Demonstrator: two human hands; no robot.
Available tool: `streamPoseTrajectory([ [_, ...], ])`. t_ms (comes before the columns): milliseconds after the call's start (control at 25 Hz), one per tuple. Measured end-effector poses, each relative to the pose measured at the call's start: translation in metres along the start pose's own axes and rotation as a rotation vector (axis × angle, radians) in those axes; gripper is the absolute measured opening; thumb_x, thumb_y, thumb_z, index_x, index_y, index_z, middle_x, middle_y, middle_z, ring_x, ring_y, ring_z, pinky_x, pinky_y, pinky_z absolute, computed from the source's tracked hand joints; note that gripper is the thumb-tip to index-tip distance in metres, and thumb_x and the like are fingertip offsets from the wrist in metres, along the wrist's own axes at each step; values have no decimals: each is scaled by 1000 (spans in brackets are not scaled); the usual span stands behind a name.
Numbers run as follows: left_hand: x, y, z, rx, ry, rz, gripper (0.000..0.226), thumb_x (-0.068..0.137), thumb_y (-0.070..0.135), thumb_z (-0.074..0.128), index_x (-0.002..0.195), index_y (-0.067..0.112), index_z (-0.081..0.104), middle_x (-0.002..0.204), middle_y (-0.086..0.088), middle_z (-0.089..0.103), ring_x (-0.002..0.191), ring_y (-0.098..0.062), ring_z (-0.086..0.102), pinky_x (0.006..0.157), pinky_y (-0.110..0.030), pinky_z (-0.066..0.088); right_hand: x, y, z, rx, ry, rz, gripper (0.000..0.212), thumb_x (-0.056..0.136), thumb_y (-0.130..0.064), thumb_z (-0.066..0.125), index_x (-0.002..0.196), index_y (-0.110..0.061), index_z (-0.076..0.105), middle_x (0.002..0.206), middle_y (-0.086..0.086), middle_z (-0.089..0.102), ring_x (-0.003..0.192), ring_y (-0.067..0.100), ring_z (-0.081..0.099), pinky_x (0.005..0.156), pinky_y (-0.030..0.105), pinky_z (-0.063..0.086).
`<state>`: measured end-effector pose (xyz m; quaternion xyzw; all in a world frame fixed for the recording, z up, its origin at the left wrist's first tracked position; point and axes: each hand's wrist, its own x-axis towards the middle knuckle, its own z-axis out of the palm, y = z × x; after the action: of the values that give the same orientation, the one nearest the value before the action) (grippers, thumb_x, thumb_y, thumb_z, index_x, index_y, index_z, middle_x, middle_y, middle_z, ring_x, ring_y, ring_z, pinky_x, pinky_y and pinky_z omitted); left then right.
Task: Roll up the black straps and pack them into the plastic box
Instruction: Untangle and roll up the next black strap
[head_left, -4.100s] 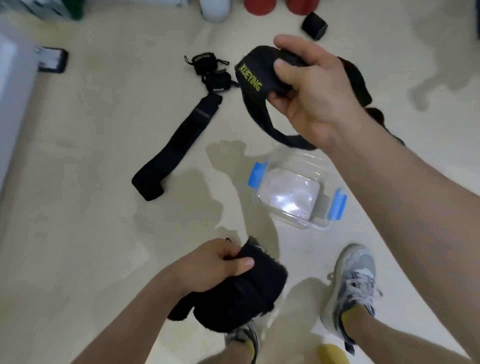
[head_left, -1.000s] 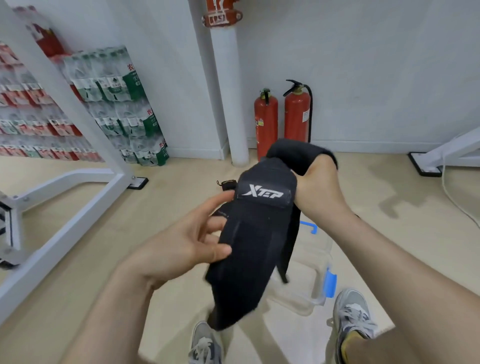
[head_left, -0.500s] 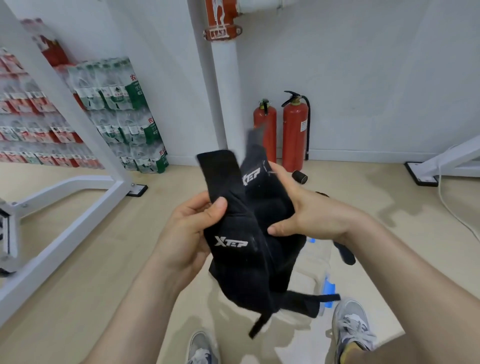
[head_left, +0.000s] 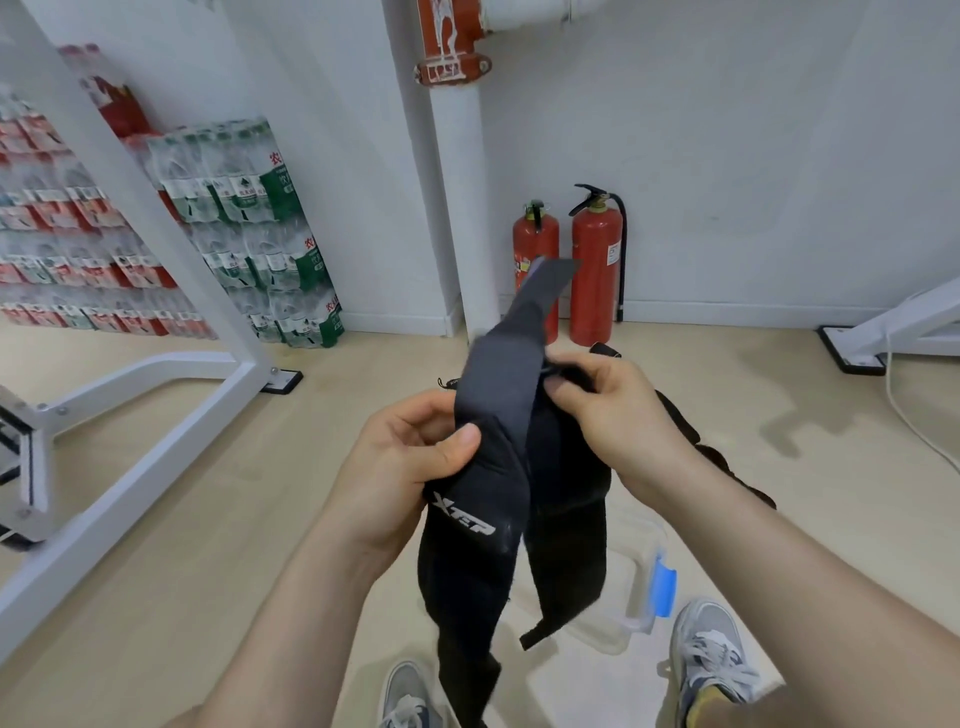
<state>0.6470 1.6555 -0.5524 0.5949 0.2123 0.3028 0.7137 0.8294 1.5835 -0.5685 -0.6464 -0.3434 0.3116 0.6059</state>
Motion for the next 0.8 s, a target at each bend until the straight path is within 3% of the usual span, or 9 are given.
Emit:
streamPoseTrajectory([
  [80, -7, 13, -4, -134, -151, 75, 23, 61, 14, 83, 83, 18, 78, 70, -4, 72, 60, -13, 68, 59, -21, 55, 5, -1, -5, 107, 149, 119, 17, 100, -16, 55, 100, -14, 72, 94, 1, 77, 94, 20, 72, 85, 37, 58],
  [160, -10, 15, -3, -164, -103, 30, 18, 59, 20, 84, 74, 16, 75, 63, -4, 68, 53, -12, 64, 53, -18, 51, 9, -3, -11, 209, 187, 188, 18, 101, -24, 54, 106, -16, 70, 98, 1, 76, 96, 23, 72, 81, 38, 59],
  [280, -4, -3, 8, 32, 120, -114, 13, 67, 26, 80, 63, 17, 71, 66, -5, 68, 57, -14, 62, 58, -25, 50, 10, -5, -9, 281, 104, 169, 22, 101, -31, 54, 113, -19, 68, 105, 3, 76, 98, 26, 72, 85, 45, 59],
  [360, -3, -9, 20, 101, 136, -133, 12, 69, 28, 74, 68, 16, 72, 73, -6, 70, 64, -16, 64, 60, -25, 52, 6, -10, -6, 339, 61, 151, 22, 101, -30, 54, 113, -18, 68, 103, 5, 76, 97, 26, 73, 83, 45, 59],
  [480, -5, -11, 30, 94, 107, -136, 11, 72, 22, 72, 68, 12, 72, 69, -4, 71, 60, -13, 65, 55, -21, 51, 3, -13, -2, 353, 33, 135, 25, 102, -31, 52, 111, -15, 68, 102, 6, 77, 94, 25, 74, 81, 43, 59],
  [640, 5, -13, 27, 53, 302, -101, 19, 84, 14, 71, 65, 15, 72, 70, -8, 69, 63, -19, 64, 60, -29, 52, -5, -20, -7, 211, -208, 230, 27, 100, -32, 55, 98, -10, 70, 76, -3, 72, 73, 14, 68, 71, 28, 56],
  [720, 8, -10, 21, 26, 333, -118, 21, 85, 13, 70, 64, 16, 71, 69, -7, 68, 63, -21, 63, 60, -30, 51, -10, -21, -12, 88, -330, 218, 20, 99, -23, 56, 103, -12, 73, 76, -4, 66, 67, 10, 58, 65, 20, 47],
  [800, 7, -8, 18, 43, 294, -139, 23, 85, 13, 69, 63, 17, 71, 69, -7, 69, 62, -20, 64, 57, -29, 50, -13, -20, -14, 34, -324, 173, 23, 101, -16, 51, 106, -20, 73, 79, -4, 66, 63, 8, 55, 54, 18, 35],
])
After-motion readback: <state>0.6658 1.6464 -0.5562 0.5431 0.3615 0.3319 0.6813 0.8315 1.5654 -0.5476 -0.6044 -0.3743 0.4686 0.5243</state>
